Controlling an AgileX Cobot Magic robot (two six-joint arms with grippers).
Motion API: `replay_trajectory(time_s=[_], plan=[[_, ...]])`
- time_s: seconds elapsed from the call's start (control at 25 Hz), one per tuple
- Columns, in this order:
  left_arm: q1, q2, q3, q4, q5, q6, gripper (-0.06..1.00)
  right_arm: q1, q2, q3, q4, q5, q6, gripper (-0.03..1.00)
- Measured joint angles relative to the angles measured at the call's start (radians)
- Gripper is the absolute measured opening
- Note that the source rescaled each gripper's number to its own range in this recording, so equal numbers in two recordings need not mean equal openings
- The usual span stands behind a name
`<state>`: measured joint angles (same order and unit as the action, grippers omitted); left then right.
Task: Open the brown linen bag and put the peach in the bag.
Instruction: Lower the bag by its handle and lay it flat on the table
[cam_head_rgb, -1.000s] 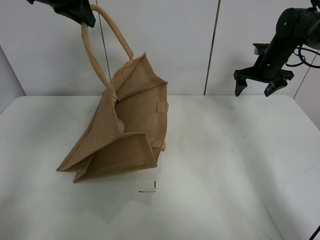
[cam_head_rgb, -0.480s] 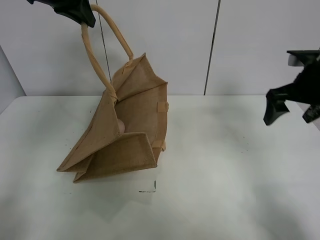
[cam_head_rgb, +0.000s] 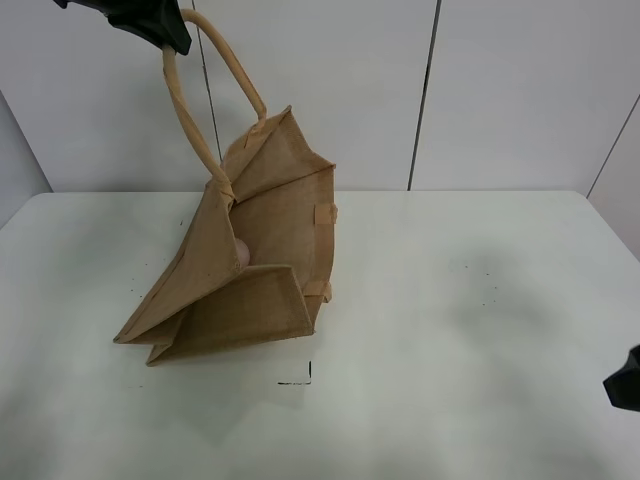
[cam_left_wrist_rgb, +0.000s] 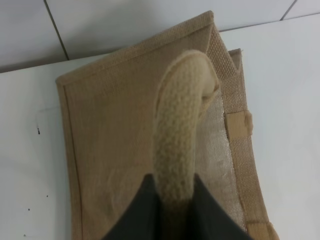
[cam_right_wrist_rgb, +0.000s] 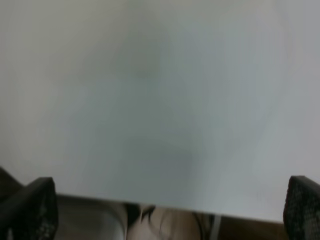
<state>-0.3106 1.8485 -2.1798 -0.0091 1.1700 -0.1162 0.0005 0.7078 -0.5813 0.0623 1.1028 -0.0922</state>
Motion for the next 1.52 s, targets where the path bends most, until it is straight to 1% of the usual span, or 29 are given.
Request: replay_trajectory(time_s=[0.12, 0.2, 0.32, 0.52, 0.68, 0.84, 1.04, 1.2, 1.24, 1.28, 1.32, 1.4, 1.48, 1.52], plan=[[0.000, 0.000, 0.000, 0.000, 0.000, 0.000, 0.00, 0.000, -0.220, 0.065, 0.000, -0.038, 0.000, 1.00], [0.000, 0.000, 0.000, 0.000, 0.000, 0.000, 0.00, 0.000, -0.351, 0.079, 0.000, -0.064, 0.009, 1.00], [0.000, 0.000, 0.000, 0.000, 0.000, 0.000, 0.00, 0.000, -0.503, 0.081, -0.008, -0.071, 0.024, 1.00], [0.000, 0.000, 0.000, 0.000, 0.000, 0.001, 0.00, 0.000, -0.689, 0.082, -0.016, -0.071, 0.033, 1.00], [0.000, 0.012, 0.005, 0.000, -0.001, 0.001, 0.00, 0.000, -0.710, 0.082, -0.027, -0.071, 0.044, 1.00], [0.000, 0.058, 0.074, -0.013, -0.018, 0.000, 0.00, 0.000, -0.710, 0.085, -0.028, -0.071, 0.044, 1.00], [0.000, 0.196, 0.186, -0.053, -0.115, 0.000, 0.00, 0.000, -0.710, 0.086, -0.028, -0.071, 0.044, 1.00], [0.000, 0.329, 0.218, -0.067, -0.133, 0.000, 0.00, 0.000, -0.710, 0.086, -0.028, -0.071, 0.044, 1.00], [0.000, 0.351, 0.219, -0.070, -0.133, 0.000, 0.03, 0.000, -0.710, 0.086, -0.028, -0.071, 0.044, 1.00], [0.000, 0.370, 0.219, -0.074, -0.133, 0.000, 0.08, 0.000, -0.710, 0.086, -0.028, -0.071, 0.044, 1.00], [0.000, 0.381, 0.220, -0.077, -0.134, 0.000, 0.18, 0.000, -0.710, 0.086, -0.028, -0.071, 0.044, 1.00], [0.000, 0.393, 0.220, -0.079, -0.134, 0.004, 0.48, 0.000, -0.710, 0.086, -0.028, -0.071, 0.044, 1.00], [0.000, 0.391, 0.220, -0.079, -0.134, 0.012, 0.74, 0.000, -0.710, 0.086, -0.028, -0.071, 0.044, 1.00], [0.000, 0.390, 0.220, -0.079, -0.134, 0.018, 0.83, 0.000, -0.710, 0.086, -0.028, -0.071, 0.044, 1.00]])
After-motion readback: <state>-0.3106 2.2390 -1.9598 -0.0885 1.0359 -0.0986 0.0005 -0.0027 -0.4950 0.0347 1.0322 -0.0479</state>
